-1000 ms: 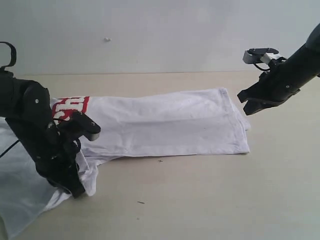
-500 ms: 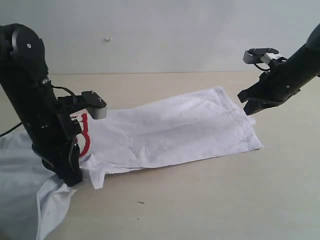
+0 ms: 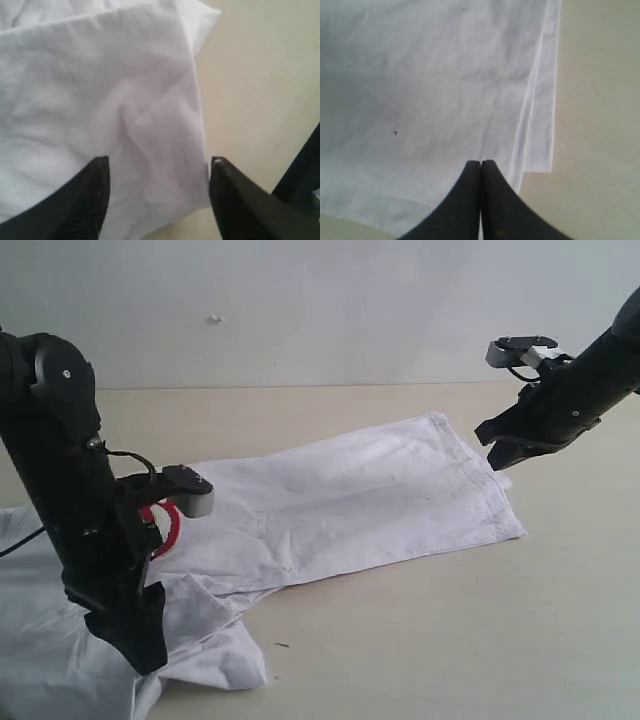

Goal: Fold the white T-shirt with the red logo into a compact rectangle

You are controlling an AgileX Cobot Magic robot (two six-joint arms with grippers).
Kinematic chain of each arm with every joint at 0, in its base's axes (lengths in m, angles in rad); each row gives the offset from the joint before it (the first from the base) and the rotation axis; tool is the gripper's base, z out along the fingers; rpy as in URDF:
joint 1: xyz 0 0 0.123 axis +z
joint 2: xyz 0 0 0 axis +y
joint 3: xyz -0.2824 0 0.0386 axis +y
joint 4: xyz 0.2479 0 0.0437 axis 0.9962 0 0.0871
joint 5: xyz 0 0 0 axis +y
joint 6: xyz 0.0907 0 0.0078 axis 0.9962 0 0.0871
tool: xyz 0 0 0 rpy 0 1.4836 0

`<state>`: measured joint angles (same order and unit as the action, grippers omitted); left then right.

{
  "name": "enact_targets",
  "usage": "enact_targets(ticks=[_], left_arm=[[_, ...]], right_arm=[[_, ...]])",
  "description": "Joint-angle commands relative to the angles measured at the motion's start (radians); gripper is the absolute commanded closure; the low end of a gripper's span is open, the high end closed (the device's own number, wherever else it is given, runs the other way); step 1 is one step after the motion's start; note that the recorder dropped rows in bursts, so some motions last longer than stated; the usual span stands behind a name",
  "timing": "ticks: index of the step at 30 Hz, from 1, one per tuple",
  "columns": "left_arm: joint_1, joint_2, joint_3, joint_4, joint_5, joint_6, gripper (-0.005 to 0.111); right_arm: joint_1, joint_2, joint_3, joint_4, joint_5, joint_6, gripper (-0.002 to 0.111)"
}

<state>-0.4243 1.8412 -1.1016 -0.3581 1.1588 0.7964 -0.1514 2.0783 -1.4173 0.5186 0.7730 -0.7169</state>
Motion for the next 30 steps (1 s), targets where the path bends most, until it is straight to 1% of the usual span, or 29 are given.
enact_targets(ticks=[1,3,5,6,8,10,11,12,13,15,17,21,24,25,26,28,30], left_arm=[[-0.008,-0.001,0.05,-0.013,-0.03,-0.022,0.049],[-0.008,-0.001,0.073,0.012,-0.031,-0.008,0.049],[-0.008,-0.003,0.075,0.111,-0.07,-0.017,0.049],[-0.006,-0.008,0.075,0.188,-0.115,-0.07,0.049],[0.005,-0.008,0.065,0.358,-0.198,-0.255,0.049],[0.028,-0.008,0.063,0.545,-0.282,-0.49,0.049],[0.04,-0.008,0.063,0.611,-0.305,-0.575,0.049],[0.058,-0.005,0.063,0.648,-0.326,-0.625,0.049],[0.096,0.003,0.063,0.641,-0.357,-0.644,0.053],[0.123,0.016,0.063,0.59,-0.364,-0.61,0.061],[0.142,0.03,0.063,0.561,-0.385,-0.589,0.066],[0.189,0.074,0.063,0.565,-0.504,-0.647,0.067],[0.238,0.112,0.063,0.607,-0.635,-0.782,0.067],[0.27,0.142,0.063,0.663,-0.708,-0.903,0.067],[0.287,0.157,0.063,0.687,-0.74,-0.956,0.067],[0.313,0.181,0.063,0.727,-0.791,-1.042,0.067],[0.341,0.209,0.063,0.742,-0.868,-1.07,0.067]], right_arm=[[0.0,-0.008,-0.006,0.001,0.004,-0.007,0.108],[0.0,-0.008,-0.006,0.001,0.004,-0.007,0.108],[0.0,-0.008,-0.006,0.001,0.004,-0.007,0.108],[0.0,-0.008,-0.006,0.004,0.004,-0.007,0.108],[0.0,-0.008,-0.006,0.004,0.006,-0.007,0.108],[0.0,-0.008,-0.006,0.004,0.008,-0.007,0.108],[0.0,-0.008,-0.006,0.004,0.008,-0.007,0.108],[0.0,-0.008,-0.006,0.004,0.008,-0.007,0.108],[0.0,-0.008,-0.006,0.004,0.006,-0.007,0.108],[0.0,-0.008,-0.006,0.004,-0.003,-0.007,0.108],[0.0,-0.008,-0.006,0.004,-0.013,-0.007,0.108],[0.0,-0.008,-0.006,0.004,-0.013,-0.007,0.108],[0.0,-0.008,-0.006,0.004,-0.013,-0.007,0.108],[0.0,-0.008,-0.006,0.004,-0.013,-0.007,0.108],[0.0,-0.008,-0.006,0.004,-0.014,-0.007,0.108],[0.0,-0.008,-0.006,0.004,-0.023,-0.007,0.108],[0.0,-0.008,-0.006,0.004,-0.039,-0.015,0.108]])
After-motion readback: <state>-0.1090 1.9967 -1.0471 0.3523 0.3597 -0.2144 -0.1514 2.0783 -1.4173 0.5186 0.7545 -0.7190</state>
